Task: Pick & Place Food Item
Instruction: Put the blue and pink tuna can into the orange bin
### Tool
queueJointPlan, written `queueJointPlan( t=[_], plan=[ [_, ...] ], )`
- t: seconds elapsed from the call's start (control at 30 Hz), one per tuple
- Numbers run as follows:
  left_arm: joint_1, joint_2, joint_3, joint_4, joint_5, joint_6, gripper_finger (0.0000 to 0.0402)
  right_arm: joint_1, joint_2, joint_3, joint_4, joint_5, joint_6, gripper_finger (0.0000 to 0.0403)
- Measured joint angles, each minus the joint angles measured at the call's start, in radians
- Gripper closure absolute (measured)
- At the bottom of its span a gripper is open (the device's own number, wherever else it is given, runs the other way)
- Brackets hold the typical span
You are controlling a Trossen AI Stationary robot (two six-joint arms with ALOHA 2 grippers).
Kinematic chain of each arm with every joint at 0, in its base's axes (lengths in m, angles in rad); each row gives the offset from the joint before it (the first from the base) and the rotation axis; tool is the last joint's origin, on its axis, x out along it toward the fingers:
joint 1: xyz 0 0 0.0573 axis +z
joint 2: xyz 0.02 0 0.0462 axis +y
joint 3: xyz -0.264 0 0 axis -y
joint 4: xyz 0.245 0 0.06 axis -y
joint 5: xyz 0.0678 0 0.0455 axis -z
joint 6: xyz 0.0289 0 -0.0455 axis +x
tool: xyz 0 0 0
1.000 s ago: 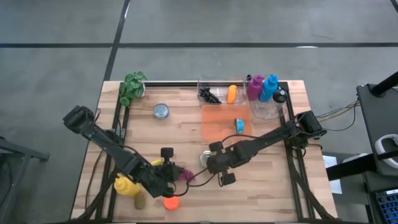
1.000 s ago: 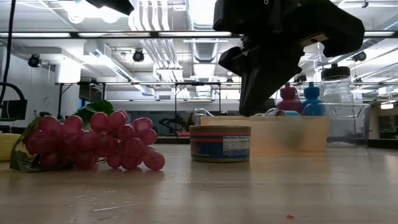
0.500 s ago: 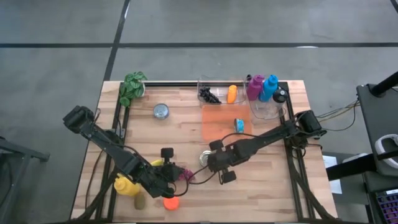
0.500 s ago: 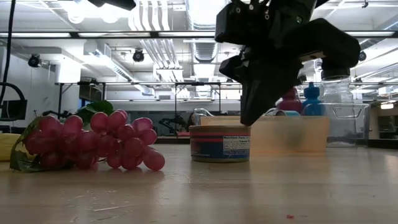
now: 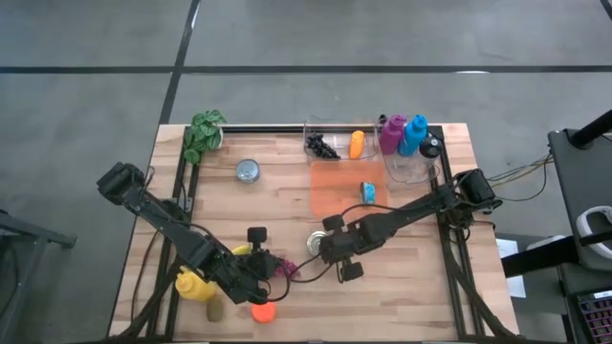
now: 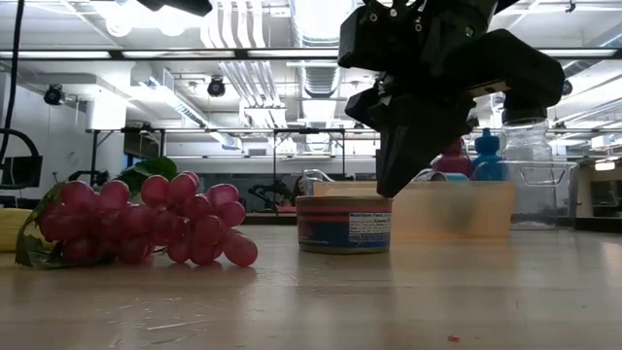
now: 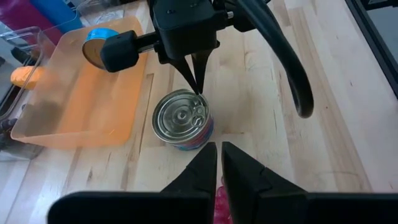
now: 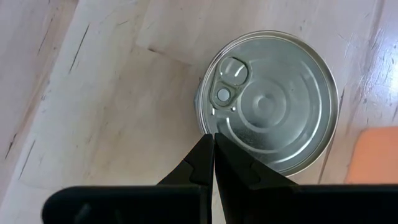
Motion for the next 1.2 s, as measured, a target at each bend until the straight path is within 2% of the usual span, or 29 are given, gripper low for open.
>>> queueJointPlan(
  t=[0.47, 0.8, 1.2],
  plan=[
    [-0.001, 0.0, 0.0, 0.0, 0.0, 0.0, 0.0373, 0.005, 0.009, -0.026, -0.024, -0.051, 0.027, 0.0394],
    [-0.001, 0.0, 0.0, 0.0, 0.0, 0.0, 0.0373, 0.01, 0.003, -0.069, -0.006, -0.051, 0.072, 0.0394],
    [-0.001, 0.0, 0.0, 0.0, 0.0, 0.001, 0.0373, 0.068, -0.012, -0.069, -0.017, -0.021, 0.102, 0.0394]
  ],
)
